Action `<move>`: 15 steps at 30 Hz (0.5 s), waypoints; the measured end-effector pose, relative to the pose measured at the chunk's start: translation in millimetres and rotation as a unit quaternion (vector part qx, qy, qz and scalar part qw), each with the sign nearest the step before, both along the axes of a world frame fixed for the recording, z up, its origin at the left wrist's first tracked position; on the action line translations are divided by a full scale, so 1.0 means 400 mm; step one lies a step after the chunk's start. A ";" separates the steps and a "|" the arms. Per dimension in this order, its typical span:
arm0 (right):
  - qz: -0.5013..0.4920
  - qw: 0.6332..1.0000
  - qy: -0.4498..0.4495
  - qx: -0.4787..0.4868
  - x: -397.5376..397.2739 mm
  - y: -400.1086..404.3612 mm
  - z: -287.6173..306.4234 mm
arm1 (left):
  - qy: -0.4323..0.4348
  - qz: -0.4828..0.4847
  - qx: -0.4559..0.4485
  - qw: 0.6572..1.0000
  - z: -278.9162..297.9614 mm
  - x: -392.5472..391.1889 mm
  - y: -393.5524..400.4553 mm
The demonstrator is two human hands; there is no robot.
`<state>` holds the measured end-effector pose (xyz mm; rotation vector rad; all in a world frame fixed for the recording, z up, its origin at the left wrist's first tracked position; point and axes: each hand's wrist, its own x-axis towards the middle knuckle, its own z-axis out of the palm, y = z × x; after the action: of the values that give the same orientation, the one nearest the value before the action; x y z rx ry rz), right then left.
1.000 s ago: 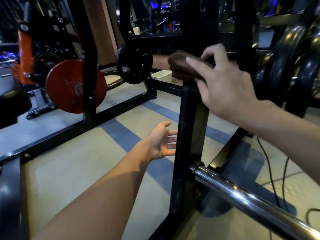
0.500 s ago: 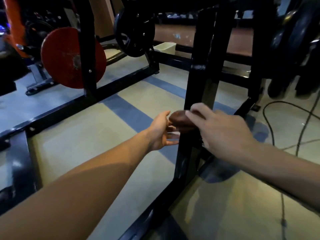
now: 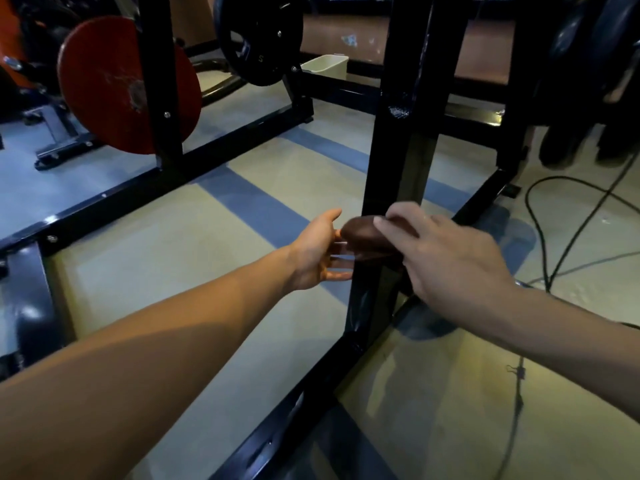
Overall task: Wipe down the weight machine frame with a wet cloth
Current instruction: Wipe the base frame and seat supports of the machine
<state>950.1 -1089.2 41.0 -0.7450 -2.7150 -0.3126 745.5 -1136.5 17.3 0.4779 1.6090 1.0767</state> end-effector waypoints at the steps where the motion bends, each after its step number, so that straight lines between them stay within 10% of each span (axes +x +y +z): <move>1: -0.008 1.000 0.019 -0.002 -0.004 0.008 0.014 | 0.002 -0.004 0.001 1.000 0.001 -0.001 -0.003; 15: 0.037 0.998 -0.042 0.013 0.001 -0.036 -0.050 | 0.011 0.005 -0.015 1.000 0.005 -0.008 0.001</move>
<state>950.6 -1103.6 20.9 -0.6359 -2.8039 -0.3702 742.5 -1135.9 19.3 0.4643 1.6462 1.0563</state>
